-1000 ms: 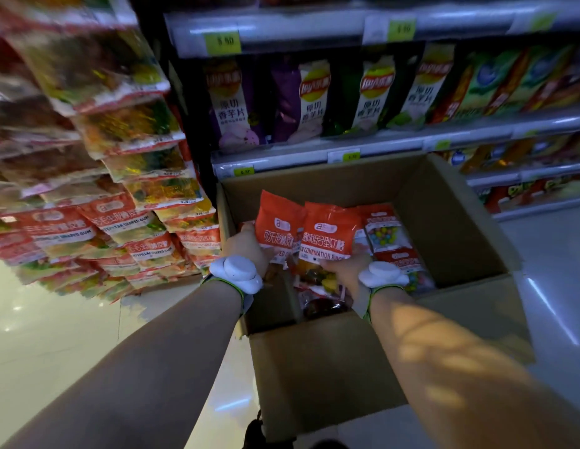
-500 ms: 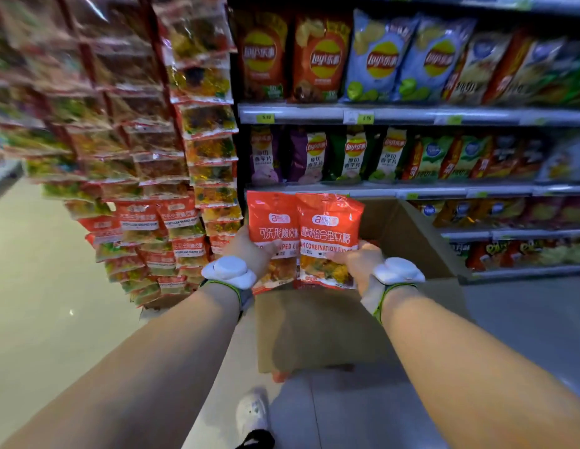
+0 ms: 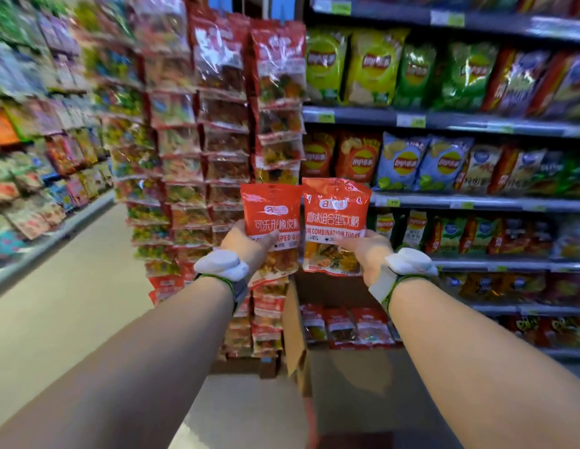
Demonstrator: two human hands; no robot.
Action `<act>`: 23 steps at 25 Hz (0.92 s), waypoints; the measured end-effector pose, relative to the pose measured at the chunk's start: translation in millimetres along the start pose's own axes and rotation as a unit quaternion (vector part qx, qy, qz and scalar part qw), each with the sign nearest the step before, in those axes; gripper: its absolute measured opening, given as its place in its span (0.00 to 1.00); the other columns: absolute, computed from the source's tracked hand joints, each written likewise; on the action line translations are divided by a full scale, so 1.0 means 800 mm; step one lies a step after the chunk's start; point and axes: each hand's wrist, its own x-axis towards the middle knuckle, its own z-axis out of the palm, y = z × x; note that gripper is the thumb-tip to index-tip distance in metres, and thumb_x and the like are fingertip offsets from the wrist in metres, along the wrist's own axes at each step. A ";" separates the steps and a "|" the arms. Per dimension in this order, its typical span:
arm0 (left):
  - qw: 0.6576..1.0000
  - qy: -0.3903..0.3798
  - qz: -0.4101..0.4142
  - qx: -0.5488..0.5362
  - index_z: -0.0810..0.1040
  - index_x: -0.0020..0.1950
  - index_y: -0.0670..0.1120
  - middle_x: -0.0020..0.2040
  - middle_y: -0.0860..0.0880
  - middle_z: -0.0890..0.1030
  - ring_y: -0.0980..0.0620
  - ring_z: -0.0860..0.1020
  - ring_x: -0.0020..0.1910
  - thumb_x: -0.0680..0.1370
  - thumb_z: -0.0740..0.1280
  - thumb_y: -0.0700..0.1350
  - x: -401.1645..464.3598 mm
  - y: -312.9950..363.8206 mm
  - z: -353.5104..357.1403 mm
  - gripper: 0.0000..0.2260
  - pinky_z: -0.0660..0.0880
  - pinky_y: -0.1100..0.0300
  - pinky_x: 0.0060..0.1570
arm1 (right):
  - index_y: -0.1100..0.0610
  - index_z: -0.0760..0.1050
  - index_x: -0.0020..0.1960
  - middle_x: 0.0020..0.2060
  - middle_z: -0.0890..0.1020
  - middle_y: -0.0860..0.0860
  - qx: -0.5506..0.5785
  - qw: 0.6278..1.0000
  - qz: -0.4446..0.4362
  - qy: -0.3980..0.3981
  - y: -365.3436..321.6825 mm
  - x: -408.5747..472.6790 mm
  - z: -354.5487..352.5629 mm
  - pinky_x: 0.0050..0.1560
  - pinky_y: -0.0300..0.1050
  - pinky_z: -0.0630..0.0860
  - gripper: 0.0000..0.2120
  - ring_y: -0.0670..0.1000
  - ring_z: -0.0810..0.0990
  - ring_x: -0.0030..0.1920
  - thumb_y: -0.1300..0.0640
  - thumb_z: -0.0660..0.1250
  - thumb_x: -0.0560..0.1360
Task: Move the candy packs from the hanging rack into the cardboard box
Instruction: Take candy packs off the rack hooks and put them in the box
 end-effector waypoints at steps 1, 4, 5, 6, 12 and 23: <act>1.000 0.003 0.007 0.001 0.75 0.63 0.47 0.56 0.49 0.82 0.47 0.80 0.55 0.73 0.73 0.53 0.008 0.005 -0.022 0.21 0.76 0.53 0.58 | 0.60 0.78 0.58 0.54 0.82 0.50 0.010 1.000 -0.013 0.003 -0.012 -0.005 0.018 0.62 0.49 0.73 0.18 0.52 0.80 0.54 0.60 0.75 0.69; 0.999 0.024 0.035 -0.009 0.76 0.61 0.49 0.51 0.52 0.81 0.49 0.80 0.52 0.74 0.73 0.52 0.043 0.015 -0.101 0.18 0.75 0.55 0.55 | 0.60 0.79 0.56 0.54 0.83 0.57 0.041 0.998 -0.044 -0.003 -0.050 -0.012 0.087 0.63 0.55 0.74 0.16 0.56 0.81 0.55 0.63 0.75 0.68; 0.998 0.032 0.046 -0.007 0.76 0.60 0.49 0.52 0.51 0.81 0.49 0.80 0.51 0.74 0.72 0.52 0.052 0.019 -0.122 0.17 0.75 0.56 0.55 | 0.60 0.80 0.53 0.54 0.83 0.58 0.052 0.997 -0.050 -0.008 -0.063 -0.012 0.105 0.62 0.57 0.74 0.14 0.57 0.81 0.55 0.63 0.75 0.69; 0.998 0.039 0.058 -0.004 0.76 0.60 0.49 0.52 0.51 0.82 0.50 0.80 0.51 0.74 0.72 0.52 0.060 0.022 -0.142 0.17 0.74 0.57 0.54 | 0.58 0.80 0.50 0.54 0.83 0.58 0.062 0.996 -0.054 -0.018 -0.074 -0.012 0.121 0.62 0.58 0.74 0.10 0.58 0.81 0.55 0.63 0.74 0.69; 0.993 0.066 0.095 -0.006 0.77 0.61 0.49 0.55 0.50 0.83 0.49 0.81 0.54 0.73 0.73 0.54 0.114 0.055 -0.229 0.19 0.77 0.50 0.59 | 0.51 0.78 0.42 0.51 0.84 0.54 0.092 0.992 -0.087 0.006 -0.145 -0.024 0.202 0.60 0.57 0.75 0.07 0.56 0.82 0.53 0.59 0.75 0.69; 0.975 0.112 0.192 0.024 0.78 0.58 0.53 0.51 0.55 0.83 0.53 0.81 0.49 0.72 0.72 0.59 0.239 0.153 -0.245 0.18 0.78 0.54 0.56 | 0.55 0.73 0.56 0.55 0.80 0.52 0.015 0.971 -0.223 0.087 -0.276 0.053 0.210 0.63 0.54 0.73 0.17 0.53 0.78 0.56 0.55 0.73 0.71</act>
